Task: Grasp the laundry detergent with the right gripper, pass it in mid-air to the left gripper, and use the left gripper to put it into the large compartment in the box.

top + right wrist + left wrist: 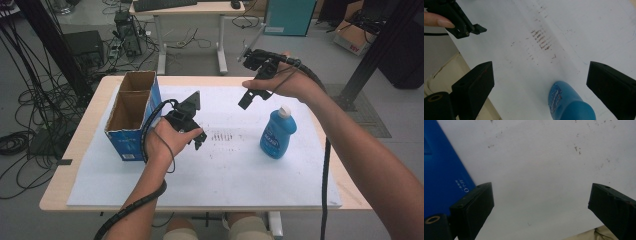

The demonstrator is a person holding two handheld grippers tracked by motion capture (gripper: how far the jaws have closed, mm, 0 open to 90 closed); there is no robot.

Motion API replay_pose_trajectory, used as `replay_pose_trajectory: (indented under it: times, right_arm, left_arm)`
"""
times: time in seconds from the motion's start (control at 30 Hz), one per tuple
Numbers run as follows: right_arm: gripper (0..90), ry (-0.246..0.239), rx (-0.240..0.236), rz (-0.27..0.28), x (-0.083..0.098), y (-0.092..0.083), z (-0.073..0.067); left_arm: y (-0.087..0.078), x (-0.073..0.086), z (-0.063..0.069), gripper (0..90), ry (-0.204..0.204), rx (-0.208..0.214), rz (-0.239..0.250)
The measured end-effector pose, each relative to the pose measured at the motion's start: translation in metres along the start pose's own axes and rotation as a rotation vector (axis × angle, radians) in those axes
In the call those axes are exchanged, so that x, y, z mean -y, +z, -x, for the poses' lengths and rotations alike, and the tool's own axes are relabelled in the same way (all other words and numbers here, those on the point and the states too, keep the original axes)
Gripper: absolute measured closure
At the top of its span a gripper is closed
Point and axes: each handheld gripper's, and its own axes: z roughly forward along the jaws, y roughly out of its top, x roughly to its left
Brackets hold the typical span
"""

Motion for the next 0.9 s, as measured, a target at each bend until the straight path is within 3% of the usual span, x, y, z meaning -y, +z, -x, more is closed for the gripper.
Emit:
replay_pose_trajectory:
  times: [0.3, 0.9]
  right_arm:
    - [7.9, -0.008, 0.013, 0.008, 0.011, -0.009, -0.002]
    - [7.9, 0.028, 0.077, 0.04, 0.069, -0.034, 0.01]
  left_arm:
    - [0.0, 0.003, 0.001, 6.4, -0.001, 0.002, 0.006]
    - [-0.005, 0.005, 0.007, 6.5, 0.024, -0.012, 0.027]
